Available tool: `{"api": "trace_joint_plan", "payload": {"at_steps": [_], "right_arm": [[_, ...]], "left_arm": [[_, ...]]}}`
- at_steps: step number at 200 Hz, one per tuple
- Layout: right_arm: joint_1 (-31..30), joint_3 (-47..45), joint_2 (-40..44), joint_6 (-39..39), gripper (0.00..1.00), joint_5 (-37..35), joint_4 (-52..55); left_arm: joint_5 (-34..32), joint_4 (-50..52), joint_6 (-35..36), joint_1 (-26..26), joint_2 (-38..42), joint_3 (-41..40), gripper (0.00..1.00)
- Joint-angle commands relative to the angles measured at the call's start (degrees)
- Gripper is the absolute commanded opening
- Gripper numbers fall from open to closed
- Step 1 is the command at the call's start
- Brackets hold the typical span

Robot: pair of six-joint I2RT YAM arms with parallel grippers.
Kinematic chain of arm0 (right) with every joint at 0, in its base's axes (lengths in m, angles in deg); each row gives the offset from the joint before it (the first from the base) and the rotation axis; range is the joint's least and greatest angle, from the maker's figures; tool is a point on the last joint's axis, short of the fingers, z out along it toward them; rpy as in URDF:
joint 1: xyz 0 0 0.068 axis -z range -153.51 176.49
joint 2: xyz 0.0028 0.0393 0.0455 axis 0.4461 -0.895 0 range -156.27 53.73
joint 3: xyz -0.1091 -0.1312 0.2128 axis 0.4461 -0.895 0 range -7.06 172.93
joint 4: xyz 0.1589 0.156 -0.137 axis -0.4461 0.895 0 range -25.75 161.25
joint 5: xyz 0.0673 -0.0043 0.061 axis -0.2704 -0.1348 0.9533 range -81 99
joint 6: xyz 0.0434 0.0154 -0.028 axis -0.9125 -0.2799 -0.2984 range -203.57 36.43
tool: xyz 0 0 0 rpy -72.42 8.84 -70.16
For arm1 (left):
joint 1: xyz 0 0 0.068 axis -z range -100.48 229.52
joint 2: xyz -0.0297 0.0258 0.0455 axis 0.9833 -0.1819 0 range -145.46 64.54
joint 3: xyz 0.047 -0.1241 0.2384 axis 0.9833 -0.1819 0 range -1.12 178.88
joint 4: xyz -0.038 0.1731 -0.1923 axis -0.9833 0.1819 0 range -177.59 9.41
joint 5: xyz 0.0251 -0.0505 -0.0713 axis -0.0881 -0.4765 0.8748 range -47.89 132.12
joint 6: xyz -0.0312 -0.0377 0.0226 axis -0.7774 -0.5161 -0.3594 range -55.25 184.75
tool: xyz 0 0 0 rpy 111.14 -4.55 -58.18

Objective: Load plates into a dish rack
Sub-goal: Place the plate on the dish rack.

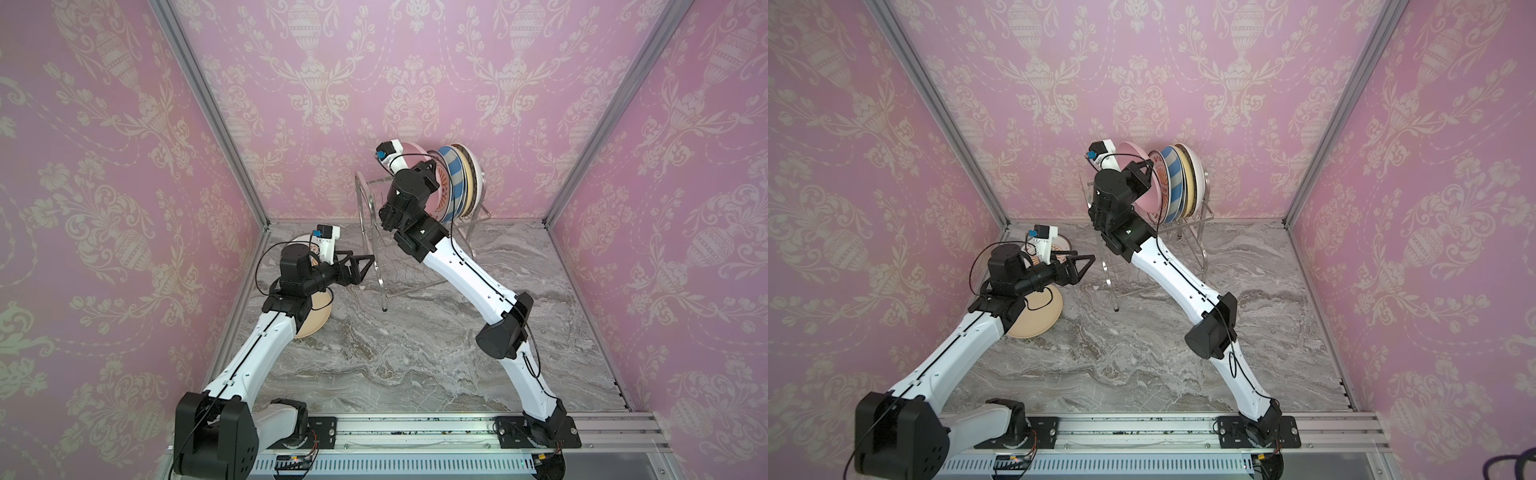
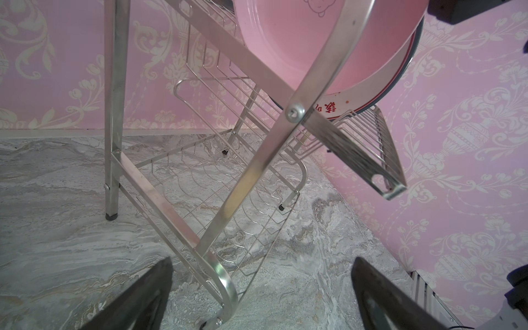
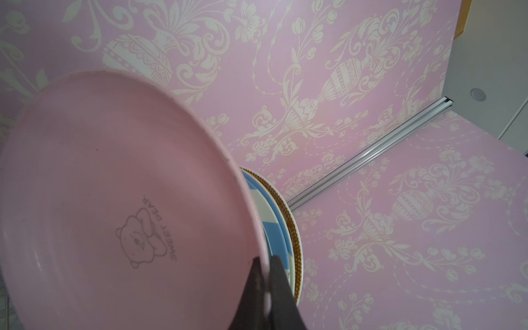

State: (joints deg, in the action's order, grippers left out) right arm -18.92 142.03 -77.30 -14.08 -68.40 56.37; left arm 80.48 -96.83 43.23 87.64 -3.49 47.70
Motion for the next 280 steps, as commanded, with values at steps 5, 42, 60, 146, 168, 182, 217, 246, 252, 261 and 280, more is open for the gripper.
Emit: {"api": "trace_joint_plan", "payload": {"at_steps": [5, 42, 60, 146, 168, 182, 217, 246, 252, 261, 280], "right_arm": [[0.3, 3.3, 0.7, 2.0, 0.00, -0.7, -2.8], [-1.2, 3.7, 0.9, 1.9, 0.00, 0.0, -4.2], [-1.5, 3.7, 0.8, 2.5, 0.00, -0.7, -5.1], [-1.2, 2.9, -1.2, 13.0, 0.00, -3.3, -12.3], [-1.3, 2.9, -1.8, 15.3, 0.00, -3.4, -12.2], [-1.3, 2.9, -2.3, 15.4, 0.00, -3.5, -12.3], [-1.6, 2.4, -2.5, 14.4, 0.00, -4.2, -11.7], [-1.5, 1.6, -2.0, 13.3, 0.00, -4.6, -11.6], [-1.4, 1.6, -2.0, 12.5, 0.00, -4.6, -10.9], [-1.3, 1.6, -1.9, 11.3, 0.00, -4.7, -9.5], [-1.1, 1.4, -2.0, 9.4, 0.00, -4.8, -7.1]], "left_arm": [[1.3, -1.3, 0.5, 0.5, 0.8, -0.8, 0.99], [1.4, -1.9, 0.5, 0.7, 0.4, -0.6, 0.99], [1.4, -2.0, 0.4, 0.8, 0.3, -0.5, 0.99], [2.0, -1.8, 0.7, 1.5, 1.4, -0.9, 0.99], [2.1, -1.8, 0.5, 1.6, 1.5, -0.9, 0.99], [2.3, -2.0, 0.5, 1.6, 1.4, -0.9, 0.99], [2.1, -1.3, 1.1, 1.7, 1.7, -0.6, 0.99], [2.1, -1.0, 1.2, 1.7, 1.9, -0.7, 0.99], [2.1, -0.9, 1.2, 1.7, 1.9, -0.7, 0.99], [2.1, -0.8, 1.3, 1.6, 1.9, -0.7, 0.99], [2.0, -0.6, 1.4, 1.7, 1.9, -0.6, 0.99]]}}
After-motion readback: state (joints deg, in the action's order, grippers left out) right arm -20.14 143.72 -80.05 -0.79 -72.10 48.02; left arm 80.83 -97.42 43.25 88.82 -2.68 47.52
